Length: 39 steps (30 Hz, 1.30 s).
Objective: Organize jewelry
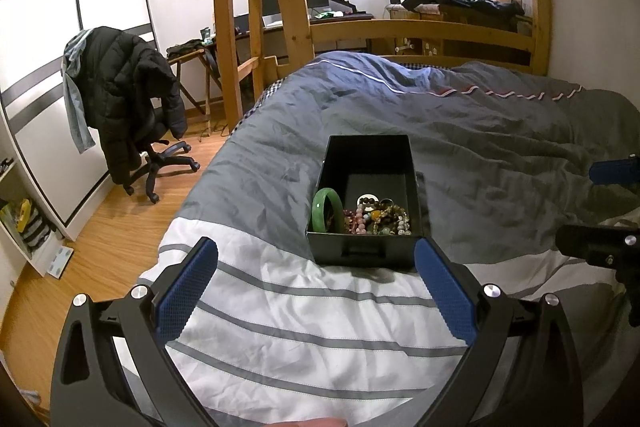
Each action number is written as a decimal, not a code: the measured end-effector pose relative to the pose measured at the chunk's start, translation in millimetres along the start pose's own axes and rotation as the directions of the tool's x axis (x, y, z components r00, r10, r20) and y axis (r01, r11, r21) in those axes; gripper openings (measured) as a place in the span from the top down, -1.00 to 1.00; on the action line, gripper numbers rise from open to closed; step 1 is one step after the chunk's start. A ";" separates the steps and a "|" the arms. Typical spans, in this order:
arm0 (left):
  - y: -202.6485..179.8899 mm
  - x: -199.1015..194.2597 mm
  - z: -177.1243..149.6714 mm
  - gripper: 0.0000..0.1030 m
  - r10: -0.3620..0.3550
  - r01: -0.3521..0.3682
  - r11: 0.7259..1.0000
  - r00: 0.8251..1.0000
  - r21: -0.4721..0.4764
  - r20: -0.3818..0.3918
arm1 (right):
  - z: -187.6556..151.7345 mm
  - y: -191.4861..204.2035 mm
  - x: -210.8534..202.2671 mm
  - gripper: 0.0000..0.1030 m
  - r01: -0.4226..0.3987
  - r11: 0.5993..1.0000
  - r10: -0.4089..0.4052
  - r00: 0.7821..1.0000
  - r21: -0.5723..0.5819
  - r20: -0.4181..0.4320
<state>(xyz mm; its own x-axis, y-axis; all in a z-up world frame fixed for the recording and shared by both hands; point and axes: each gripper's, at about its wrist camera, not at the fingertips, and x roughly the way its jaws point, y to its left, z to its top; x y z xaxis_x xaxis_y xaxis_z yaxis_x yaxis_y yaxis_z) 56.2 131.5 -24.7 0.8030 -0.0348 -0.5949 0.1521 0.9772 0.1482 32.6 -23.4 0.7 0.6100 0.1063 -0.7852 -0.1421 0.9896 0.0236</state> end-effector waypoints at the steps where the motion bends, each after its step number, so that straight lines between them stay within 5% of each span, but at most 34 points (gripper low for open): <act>1: -0.5 0.1 0.3 -0.89 0.001 -0.001 1.000 1.000 0.003 0.000 | 0.5 0.2 -0.5 -0.93 -0.003 1.000 0.003 1.000 0.001 -0.002; 39: -6.3 1.8 -1.5 -0.89 0.010 -0.010 1.000 1.000 0.027 -0.002 | -1.6 3.3 1.3 -0.93 -0.013 1.000 0.013 1.000 0.012 -0.017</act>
<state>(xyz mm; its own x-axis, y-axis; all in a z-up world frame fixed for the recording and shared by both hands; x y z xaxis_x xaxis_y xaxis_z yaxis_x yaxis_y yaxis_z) 55.8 125.6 -27.9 0.8034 -0.0246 -0.5949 0.1596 0.9715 0.1754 31.7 -20.1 -1.2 0.5948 0.1174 -0.7953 -0.1401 0.9893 0.0412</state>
